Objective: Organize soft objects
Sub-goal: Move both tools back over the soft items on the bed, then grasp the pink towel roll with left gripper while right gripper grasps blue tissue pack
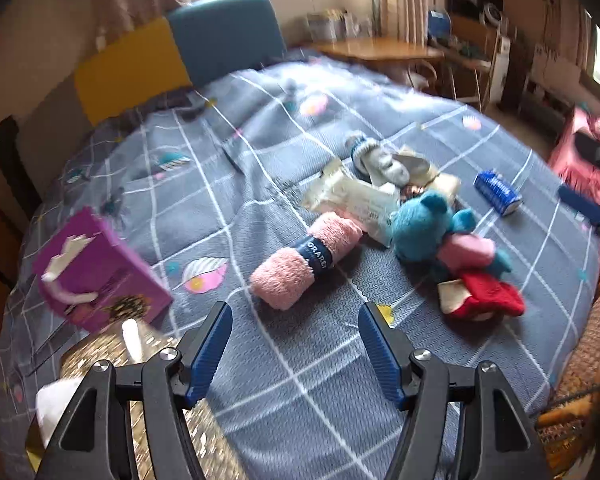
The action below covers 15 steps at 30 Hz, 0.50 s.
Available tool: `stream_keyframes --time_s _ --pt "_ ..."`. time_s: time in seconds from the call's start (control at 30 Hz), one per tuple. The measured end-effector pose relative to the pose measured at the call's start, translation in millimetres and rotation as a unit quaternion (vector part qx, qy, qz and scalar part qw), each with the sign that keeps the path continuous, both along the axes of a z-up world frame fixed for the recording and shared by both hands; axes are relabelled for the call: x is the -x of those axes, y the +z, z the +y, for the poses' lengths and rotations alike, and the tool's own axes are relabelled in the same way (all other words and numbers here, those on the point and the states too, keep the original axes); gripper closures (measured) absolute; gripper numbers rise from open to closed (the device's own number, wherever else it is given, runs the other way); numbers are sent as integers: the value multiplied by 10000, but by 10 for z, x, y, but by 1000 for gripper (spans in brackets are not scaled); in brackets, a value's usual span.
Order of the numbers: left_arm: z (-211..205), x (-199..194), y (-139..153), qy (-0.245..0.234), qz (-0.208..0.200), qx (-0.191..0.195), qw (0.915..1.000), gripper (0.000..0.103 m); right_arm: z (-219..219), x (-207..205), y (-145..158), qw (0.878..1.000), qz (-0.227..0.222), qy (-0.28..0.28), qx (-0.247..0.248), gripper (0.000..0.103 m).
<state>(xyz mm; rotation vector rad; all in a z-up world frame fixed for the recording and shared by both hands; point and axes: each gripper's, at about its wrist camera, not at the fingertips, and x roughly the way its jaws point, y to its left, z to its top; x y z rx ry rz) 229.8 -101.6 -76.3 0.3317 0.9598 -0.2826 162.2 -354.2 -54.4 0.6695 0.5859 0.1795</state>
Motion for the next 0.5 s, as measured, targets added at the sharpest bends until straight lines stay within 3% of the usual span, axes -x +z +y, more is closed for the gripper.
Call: stream_keyframes --time_s 0.17,0.33,0.5 --pt "-193 -444 -404 -15 344 -361 9988 23 -149 -204 156 9995 218 -145 155 0" --pt "-319 -720 -639 -238 460 -760 9958 21 -311 -539 225 9977 470 -461 130 0" --pt "-371 -900 -816 -356 563 -881 9939 21 -363 -923 164 9975 421 -559 122 0"
